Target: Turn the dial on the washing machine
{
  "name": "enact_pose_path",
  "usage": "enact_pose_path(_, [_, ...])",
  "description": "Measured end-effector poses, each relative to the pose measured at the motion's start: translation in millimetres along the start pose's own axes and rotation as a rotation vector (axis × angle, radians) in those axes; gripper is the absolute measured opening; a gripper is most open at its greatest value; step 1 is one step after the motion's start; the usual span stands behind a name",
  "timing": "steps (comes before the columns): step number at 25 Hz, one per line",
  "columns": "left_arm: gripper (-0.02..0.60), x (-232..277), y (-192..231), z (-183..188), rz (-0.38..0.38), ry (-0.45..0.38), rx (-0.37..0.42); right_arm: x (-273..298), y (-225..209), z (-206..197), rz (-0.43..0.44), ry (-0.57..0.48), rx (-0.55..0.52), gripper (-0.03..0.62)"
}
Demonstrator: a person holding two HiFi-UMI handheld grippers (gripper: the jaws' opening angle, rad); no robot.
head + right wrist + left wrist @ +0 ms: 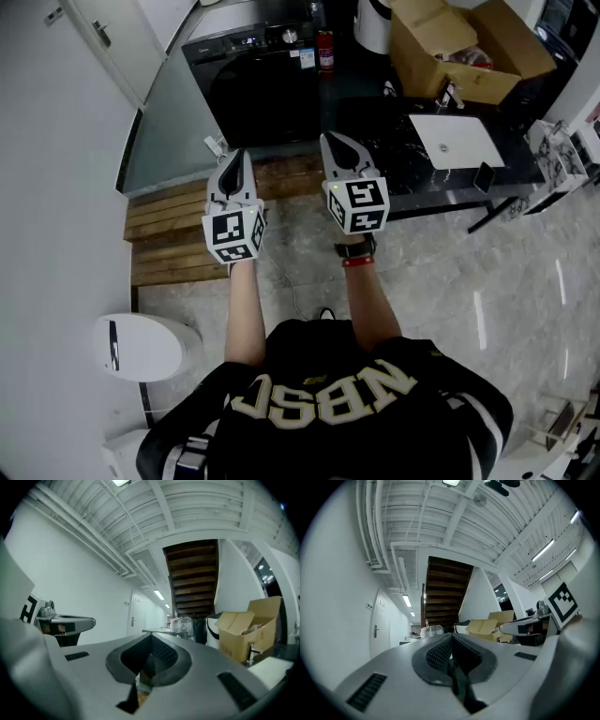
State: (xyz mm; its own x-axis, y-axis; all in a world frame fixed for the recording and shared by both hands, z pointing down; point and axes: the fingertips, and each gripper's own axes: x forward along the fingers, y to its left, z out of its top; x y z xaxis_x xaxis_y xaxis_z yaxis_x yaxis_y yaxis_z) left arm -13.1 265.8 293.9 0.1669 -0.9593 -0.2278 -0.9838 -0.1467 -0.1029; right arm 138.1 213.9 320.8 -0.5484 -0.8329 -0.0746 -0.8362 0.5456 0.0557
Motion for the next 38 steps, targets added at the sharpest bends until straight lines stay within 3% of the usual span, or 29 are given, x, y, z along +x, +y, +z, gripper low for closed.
enact_pose_path(12, [0.014, 42, -14, -14, 0.012, 0.016, -0.002, 21, -35, -20, 0.013, 0.004, 0.046, 0.008])
enact_pose_path(19, [0.014, 77, -9, -42, -0.007, 0.036, -0.018, 52, -50, -41, 0.012, 0.024, 0.056, 0.009])
enact_pose_path(26, [0.014, 153, 12, -74, -0.048, 0.033, -0.025, 127, -77, -56, 0.001, 0.035, 0.049, 0.011])
enact_pose_path(38, [0.014, 311, 103, -104, -0.094, 0.025, -0.057, 315, -96, -55, 0.005, 0.044, 0.024, 0.017])
